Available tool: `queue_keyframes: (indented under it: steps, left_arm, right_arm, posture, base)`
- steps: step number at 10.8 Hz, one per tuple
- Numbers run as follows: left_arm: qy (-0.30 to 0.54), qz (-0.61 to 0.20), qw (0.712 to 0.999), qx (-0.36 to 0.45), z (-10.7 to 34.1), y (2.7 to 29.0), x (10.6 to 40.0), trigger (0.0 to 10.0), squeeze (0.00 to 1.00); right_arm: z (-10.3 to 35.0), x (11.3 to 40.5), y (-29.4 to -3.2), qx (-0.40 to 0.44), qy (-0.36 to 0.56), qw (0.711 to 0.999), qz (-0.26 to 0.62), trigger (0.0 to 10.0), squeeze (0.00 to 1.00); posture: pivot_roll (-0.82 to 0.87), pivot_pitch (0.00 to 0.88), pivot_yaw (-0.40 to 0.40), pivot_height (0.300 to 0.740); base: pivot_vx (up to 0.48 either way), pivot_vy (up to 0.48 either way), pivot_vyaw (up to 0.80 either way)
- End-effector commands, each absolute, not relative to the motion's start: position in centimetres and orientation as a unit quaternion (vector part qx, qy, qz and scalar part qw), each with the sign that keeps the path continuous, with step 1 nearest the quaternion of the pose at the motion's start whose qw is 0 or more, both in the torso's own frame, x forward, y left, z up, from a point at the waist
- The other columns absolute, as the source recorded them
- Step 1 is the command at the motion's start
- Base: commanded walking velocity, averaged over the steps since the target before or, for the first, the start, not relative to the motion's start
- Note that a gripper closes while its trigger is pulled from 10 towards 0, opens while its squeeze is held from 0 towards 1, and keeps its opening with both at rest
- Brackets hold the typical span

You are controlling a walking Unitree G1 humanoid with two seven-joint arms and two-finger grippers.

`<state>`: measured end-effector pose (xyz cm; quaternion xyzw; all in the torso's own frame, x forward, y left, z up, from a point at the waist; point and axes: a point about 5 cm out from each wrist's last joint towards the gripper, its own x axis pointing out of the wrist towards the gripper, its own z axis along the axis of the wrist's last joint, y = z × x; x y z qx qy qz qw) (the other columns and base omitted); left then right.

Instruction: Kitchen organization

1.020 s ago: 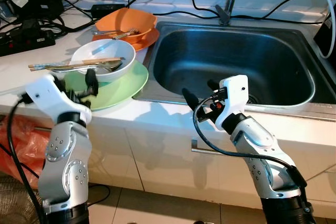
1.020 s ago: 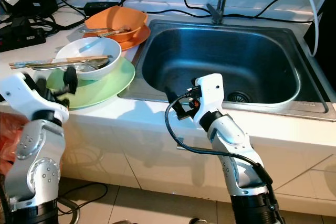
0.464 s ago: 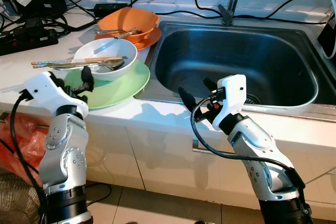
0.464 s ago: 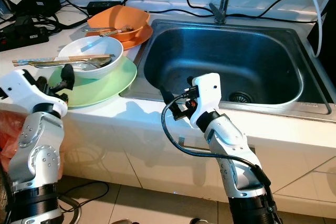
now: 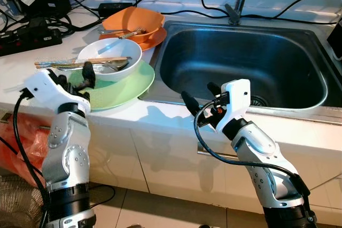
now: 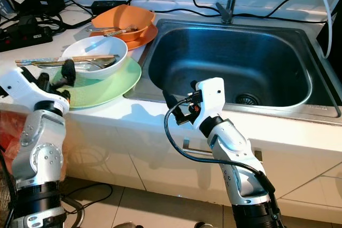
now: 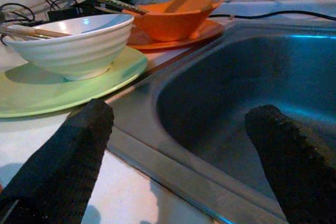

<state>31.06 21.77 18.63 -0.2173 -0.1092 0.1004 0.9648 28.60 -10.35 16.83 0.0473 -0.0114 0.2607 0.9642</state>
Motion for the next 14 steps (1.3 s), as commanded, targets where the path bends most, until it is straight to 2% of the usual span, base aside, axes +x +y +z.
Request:
queue_keyframes:
  steps: [1,2,3,5,6,7,8,9,11,12,13,14]
  left_arm:
    - [-0.116,0.089,0.964,-0.221,18.92,21.46,31.31,2.5,0.00]
    - [-0.110,0.082,0.965,-0.225,18.70,20.97,31.38,7.9,0.00]
    - [-0.112,0.082,0.962,-0.233,18.77,20.81,31.43,10.0,0.00]
    - [-0.120,0.077,0.960,-0.242,19.10,20.51,31.41,10.0,0.00]
    - [-0.125,0.082,0.957,-0.248,19.22,20.56,31.34,9.5,0.00]
    - [-0.126,0.094,0.954,-0.254,19.22,20.90,31.32,4.0,0.00]
    - [-0.127,0.097,0.954,-0.253,19.23,21.06,31.32,3.4,0.00]
    - [-0.125,0.095,0.956,-0.249,19.31,21.11,31.40,10.0,0.00]
    - [-0.128,0.095,0.955,-0.250,19.54,21.13,31.56,10.0,0.00]
    - [-0.132,0.093,0.954,-0.253,19.61,21.10,31.53,7.7,0.00]
    - [-0.137,0.093,0.953,-0.255,19.69,21.12,31.47,0.0,0.00]
    - [-0.137,0.093,0.953,-0.255,19.68,21.11,31.48,0.0,0.00]
  right_arm:
    - [17.50,28.43,-10.36,0.046,-0.029,0.964,0.262,10.0,0.00]
    - [17.47,28.40,-10.32,0.046,-0.028,0.964,0.262,10.0,0.00]
    - [17.39,28.35,-10.27,0.046,-0.027,0.963,0.262,10.0,0.00]
    - [17.31,28.29,-10.21,0.045,-0.026,0.963,0.263,10.0,0.00]
    - [17.30,28.29,-10.22,0.044,-0.026,0.964,0.263,10.0,0.00]
    - [17.26,28.29,-10.26,0.044,-0.026,0.964,0.262,10.0,0.00]
    - [17.19,28.27,-10.27,0.044,-0.025,0.964,0.261,10.0,0.00]
    - [17.15,28.25,-10.26,0.045,-0.024,0.964,0.261,10.0,0.00]
    - [17.09,28.26,-10.24,0.046,-0.024,0.964,0.260,10.0,0.00]
    - [17.08,28.25,-10.23,0.046,-0.024,0.964,0.260,10.0,0.00]
    - [17.06,28.24,-10.25,0.046,-0.024,0.964,0.260,10.0,0.00]
    - [17.05,28.23,-10.25,0.046,-0.024,0.964,0.259,10.0,0.00]
  posture:
    - [0.07,0.077,0.063,0.740]
    - [0.07,0.077,0.063,0.740]
    - [0.06,0.077,0.063,0.740]
    - [0.06,0.079,0.064,0.740]
    - [0.07,0.080,0.063,0.740]
    - [0.07,0.080,0.064,0.740]
    - [0.07,0.081,0.065,0.740]
    - [0.07,0.081,0.065,0.740]
    - [0.07,0.080,0.067,0.740]
    - [0.06,0.080,0.068,0.740]
    - [0.07,0.081,0.067,0.740]
    - [0.07,0.081,0.066,0.740]
  base:
    - [0.000,0.000,0.00]
    - [0.000,0.000,0.00]
    - [0.000,0.000,0.00]
    - [0.000,0.000,0.00]
    - [0.000,0.000,0.00]
    - [0.000,0.000,0.00]
    - [0.000,0.000,0.00]
    - [0.000,0.000,0.00]
    - [0.000,0.000,0.00]
    - [0.000,0.000,0.00]
    - [0.000,0.000,0.00]
    - [0.000,0.000,0.00]
